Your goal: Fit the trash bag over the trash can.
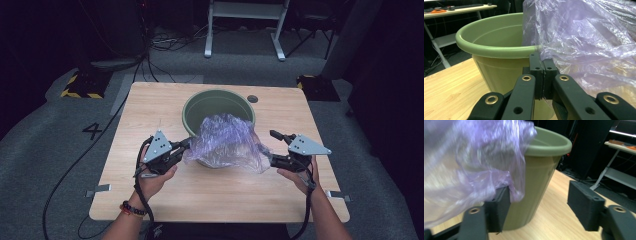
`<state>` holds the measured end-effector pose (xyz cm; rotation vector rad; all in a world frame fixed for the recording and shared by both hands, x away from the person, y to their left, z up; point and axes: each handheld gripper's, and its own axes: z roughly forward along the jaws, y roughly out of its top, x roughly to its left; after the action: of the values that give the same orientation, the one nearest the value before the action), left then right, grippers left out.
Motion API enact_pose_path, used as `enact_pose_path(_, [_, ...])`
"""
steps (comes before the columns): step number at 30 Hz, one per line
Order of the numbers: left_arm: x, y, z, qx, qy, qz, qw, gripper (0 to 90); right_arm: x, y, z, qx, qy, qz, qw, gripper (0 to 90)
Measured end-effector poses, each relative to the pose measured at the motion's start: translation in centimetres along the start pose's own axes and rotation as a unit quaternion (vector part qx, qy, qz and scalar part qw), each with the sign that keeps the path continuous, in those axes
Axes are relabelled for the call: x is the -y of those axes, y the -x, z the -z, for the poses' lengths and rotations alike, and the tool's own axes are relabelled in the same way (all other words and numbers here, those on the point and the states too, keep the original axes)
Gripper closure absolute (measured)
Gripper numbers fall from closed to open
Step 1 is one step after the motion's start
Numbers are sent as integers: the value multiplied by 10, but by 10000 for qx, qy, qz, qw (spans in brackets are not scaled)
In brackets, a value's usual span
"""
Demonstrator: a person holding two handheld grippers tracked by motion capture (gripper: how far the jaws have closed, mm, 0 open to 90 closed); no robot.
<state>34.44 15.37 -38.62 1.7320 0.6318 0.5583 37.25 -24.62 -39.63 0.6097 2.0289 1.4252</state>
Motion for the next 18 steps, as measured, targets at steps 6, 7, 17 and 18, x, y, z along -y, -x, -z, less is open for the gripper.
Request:
enact_pose_path(6, [-4,5,-1,-25,-59,-58,10000,895,-7,-18,19,-464,169,384,9980,242])
enact_pose_path(7, [-5,6,-1,-25,-66,-56,10000,894,-11,-24,22,-523,182,477,9973,236])
enact_pose_path(17, [-11,4,0,-148,-67,-132,9998,895,-42,-31,41,-600,847,289,9942,286])
enact_pose_path(18, [-11,4,0,-150,-70,-126,9998,895,-45,-31,42,-512,837,314,9947,386])
